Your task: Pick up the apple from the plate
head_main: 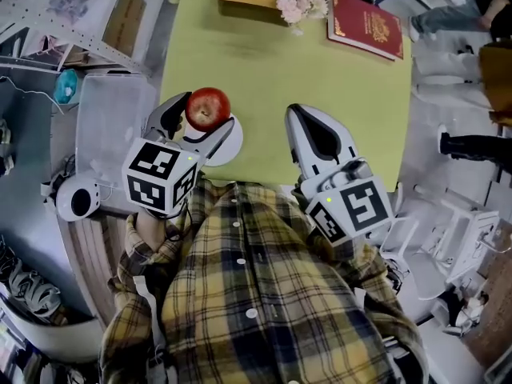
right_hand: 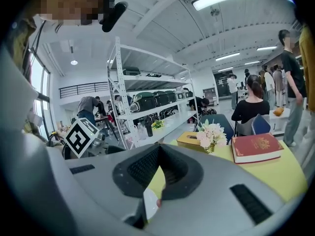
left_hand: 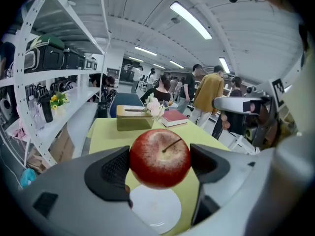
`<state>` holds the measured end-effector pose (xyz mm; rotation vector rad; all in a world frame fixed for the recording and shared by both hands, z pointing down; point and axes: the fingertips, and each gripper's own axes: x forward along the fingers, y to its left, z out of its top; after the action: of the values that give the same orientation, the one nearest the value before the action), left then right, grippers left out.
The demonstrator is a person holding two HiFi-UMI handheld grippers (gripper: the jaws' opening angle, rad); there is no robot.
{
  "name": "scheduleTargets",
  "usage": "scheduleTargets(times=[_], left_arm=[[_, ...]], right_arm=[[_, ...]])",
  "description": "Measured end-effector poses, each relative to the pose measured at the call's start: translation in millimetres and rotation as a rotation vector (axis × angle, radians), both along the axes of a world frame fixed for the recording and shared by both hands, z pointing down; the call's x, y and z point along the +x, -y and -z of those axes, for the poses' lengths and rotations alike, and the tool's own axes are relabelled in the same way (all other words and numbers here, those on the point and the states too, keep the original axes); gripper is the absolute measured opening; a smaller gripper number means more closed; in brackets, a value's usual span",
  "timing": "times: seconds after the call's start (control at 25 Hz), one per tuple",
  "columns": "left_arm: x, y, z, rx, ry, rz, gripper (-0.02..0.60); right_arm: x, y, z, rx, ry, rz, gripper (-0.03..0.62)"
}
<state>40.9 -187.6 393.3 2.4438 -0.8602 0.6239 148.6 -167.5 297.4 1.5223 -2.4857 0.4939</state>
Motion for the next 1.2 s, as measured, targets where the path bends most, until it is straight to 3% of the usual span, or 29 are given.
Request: scheduleTargets(times=[0.36, 0.56, 0.8, 1.2], left_arm=[[29, 15, 77, 0.052, -0.119, -0.135, 0.382], [37, 12, 116, 0.043, -0.207, -0.208, 0.382], [37, 13, 142, 0.043, -0.228, -0.28, 0.382], [41, 16, 145, 0.037, -0.252, -0.282, 0.382]], right_arm=[[18, -2, 22, 0.042, 0.004, -0.047, -0.003], [24, -3, 31, 0.054, 0.001, -0.065, -0.003], [28, 0, 37, 0.067, -0.005, -0.08, -0.003], [33, 1, 43, 0.079, -0.013, -0.108, -0.003]])
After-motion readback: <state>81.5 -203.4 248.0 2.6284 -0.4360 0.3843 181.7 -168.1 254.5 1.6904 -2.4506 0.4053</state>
